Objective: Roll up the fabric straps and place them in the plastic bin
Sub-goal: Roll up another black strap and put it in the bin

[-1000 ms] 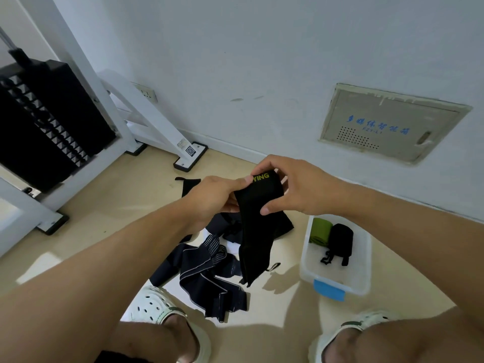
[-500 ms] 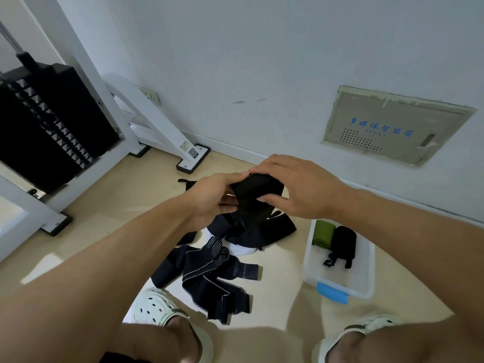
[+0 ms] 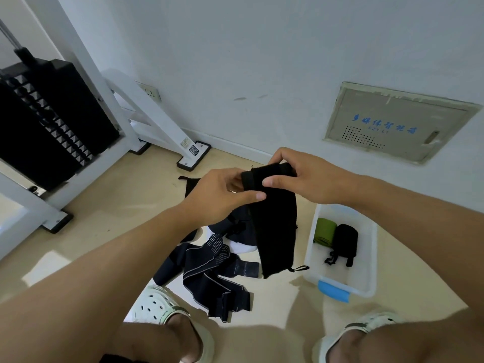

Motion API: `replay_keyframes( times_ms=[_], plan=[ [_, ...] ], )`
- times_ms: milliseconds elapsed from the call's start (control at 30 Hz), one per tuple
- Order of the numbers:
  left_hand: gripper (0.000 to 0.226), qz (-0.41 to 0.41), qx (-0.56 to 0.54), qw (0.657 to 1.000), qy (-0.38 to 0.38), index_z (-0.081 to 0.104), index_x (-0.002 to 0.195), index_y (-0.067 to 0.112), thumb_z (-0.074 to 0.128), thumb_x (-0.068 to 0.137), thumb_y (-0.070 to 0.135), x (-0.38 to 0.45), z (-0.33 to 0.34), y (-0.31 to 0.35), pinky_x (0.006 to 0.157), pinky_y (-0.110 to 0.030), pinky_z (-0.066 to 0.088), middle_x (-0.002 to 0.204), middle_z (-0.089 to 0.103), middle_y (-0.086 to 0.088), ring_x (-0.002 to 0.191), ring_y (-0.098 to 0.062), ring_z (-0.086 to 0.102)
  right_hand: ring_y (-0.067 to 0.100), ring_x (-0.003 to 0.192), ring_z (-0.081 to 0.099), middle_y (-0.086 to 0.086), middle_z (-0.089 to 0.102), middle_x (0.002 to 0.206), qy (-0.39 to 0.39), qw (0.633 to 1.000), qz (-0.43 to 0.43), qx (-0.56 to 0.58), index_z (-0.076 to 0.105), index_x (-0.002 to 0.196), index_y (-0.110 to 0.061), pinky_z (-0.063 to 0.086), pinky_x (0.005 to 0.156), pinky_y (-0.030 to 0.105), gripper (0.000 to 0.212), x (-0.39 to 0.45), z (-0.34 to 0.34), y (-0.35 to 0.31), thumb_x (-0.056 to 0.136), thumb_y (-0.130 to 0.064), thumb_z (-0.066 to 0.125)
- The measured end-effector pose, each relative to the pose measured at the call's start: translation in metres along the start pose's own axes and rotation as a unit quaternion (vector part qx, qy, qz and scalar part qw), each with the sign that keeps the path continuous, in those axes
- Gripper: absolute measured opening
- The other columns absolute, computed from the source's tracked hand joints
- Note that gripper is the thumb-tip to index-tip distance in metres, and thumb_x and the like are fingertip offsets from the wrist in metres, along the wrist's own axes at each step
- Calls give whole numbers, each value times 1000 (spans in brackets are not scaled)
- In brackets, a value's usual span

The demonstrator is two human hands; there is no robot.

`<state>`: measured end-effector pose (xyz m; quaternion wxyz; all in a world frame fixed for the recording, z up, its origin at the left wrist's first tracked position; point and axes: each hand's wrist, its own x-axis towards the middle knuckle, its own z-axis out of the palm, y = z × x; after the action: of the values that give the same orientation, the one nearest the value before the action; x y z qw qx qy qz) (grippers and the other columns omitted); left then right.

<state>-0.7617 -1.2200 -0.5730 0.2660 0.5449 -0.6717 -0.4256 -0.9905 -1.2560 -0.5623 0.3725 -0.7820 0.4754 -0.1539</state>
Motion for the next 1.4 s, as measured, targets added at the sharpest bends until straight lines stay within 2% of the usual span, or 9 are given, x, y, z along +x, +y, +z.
replay_keyframes(
  times_ms=[200, 367, 467, 567, 767, 933, 1100, 1267, 1400],
  plan=[
    [27, -35, -104, 994, -24, 75, 121, 26, 73, 95, 28, 0, 5, 0, 97, -23, 55, 103, 81, 4, 100, -8, 75, 2, 76, 60, -6, 65, 93, -3, 1000, 4, 26, 48, 118, -28, 49, 67, 18, 36, -1, -1, -5, 96, -55, 54],
    [29, -62, -143, 987, -37, 76, 121, 22, 67, 98, 38, 6, 9, -1, 108, -41, 51, 115, 78, -4, 115, -24, 70, 7, 78, 61, -5, 64, 94, 21, 998, 9, 54, 44, 119, -28, 52, 66, 23, 46, -1, 1, -6, 88, -53, 67],
    [27, -98, -202, 974, -26, 75, 117, 8, 63, 101, 27, 8, 12, 4, 102, -38, 55, 108, 77, -14, 100, -26, 73, 12, 85, 63, -5, 64, 102, 12, 999, 4, 47, 41, 124, -34, 52, 69, 24, 61, -1, 0, -6, 80, -47, 80],
    [29, -146, -258, 954, -34, 72, 115, 3, 62, 101, 26, 9, 9, 10, 97, -35, 54, 96, 73, -11, 91, -20, 69, 14, 95, 64, -11, 63, 111, 6, 999, -23, 44, 40, 130, -41, 56, 77, 28, 73, -3, 0, -5, 74, -42, 87],
    [21, -203, -318, 924, -69, 71, 109, 11, 60, 100, 27, 7, 4, 14, 93, -31, 52, 88, 73, -2, 87, -16, 68, 0, 110, 60, -23, 62, 120, 7, 998, -41, 50, 50, 129, -45, 52, 87, 21, 77, -5, -2, -5, 67, -35, 94],
    [20, -207, -330, 918, -78, 71, 107, 13, 60, 99, 27, 6, 4, 15, 106, -37, 48, 93, 71, -2, 93, -18, 64, 2, 113, 57, -21, 60, 119, 29, 998, -63, -11, 53, 127, -46, 50, 94, 26, 80, -3, -5, -7, 60, -37, 96],
    [30, -216, -337, 913, -83, 72, 119, 9, 60, 98, 27, 3, 5, 11, 119, -43, 40, 105, 70, -6, 107, -21, 63, 4, 106, 51, -17, 46, 113, 57, 985, -103, -125, 56, 127, -46, 49, 88, 26, 74, -5, -4, -3, 62, -56, 89],
    [33, -203, -325, 918, -100, 72, 121, 11, 58, 101, 32, 0, 9, 12, 117, -41, 42, 114, 73, -5, 117, -21, 65, 9, 92, 57, -11, 57, 101, 116, 952, -179, -222, 64, 123, -33, 52, 76, 31, 57, -8, 2, 1, 74, -60, 73],
    [40, -83, -157, 984, 30, 68, 120, 31, 71, 88, 55, 2, 15, 7, 111, -36, 46, 122, 71, 15, 121, -8, 64, 10, 83, 59, -11, 59, 94, 136, 956, -164, -204, 66, 117, -31, 53, 71, 32, 54, -8, 1, 8, 75, -65, 68]
  ],
)
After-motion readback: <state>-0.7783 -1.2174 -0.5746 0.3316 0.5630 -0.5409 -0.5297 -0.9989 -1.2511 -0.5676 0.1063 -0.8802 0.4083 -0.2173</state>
